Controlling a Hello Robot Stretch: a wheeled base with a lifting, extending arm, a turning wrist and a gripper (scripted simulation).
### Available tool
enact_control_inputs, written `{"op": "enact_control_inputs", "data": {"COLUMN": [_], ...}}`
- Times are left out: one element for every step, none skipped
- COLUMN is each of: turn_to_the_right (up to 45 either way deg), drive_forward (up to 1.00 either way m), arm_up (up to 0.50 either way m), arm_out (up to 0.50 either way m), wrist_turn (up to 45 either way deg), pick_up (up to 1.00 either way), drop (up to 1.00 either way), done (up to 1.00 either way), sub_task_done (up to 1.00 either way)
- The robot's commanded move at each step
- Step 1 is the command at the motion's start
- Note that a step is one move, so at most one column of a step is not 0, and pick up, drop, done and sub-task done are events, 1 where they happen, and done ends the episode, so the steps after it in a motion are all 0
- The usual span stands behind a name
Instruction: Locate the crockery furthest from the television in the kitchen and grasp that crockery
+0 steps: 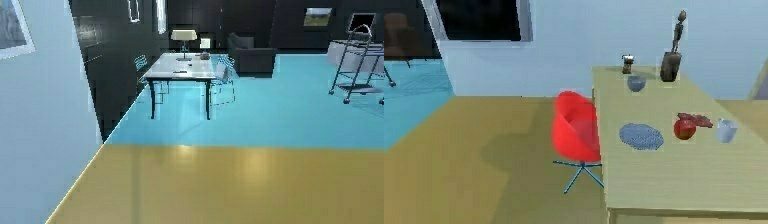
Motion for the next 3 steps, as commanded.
{"op": "enact_control_inputs", "data": {"turn_to_the_right": [45.0,9.0,0.0], "drive_forward": [0.00,0.00,0.15], "arm_up": [0.00,0.00,0.00], "arm_out": [0.00,0.00,0.00], "wrist_turn": [0.0,0.0,0.0], "pick_up": [0.00,0.00,0.00], "drop": [0.00,0.00,0.00], "done": [0.00,0.00,0.00], "sub_task_done": [0.00,0.00,0.00]}}
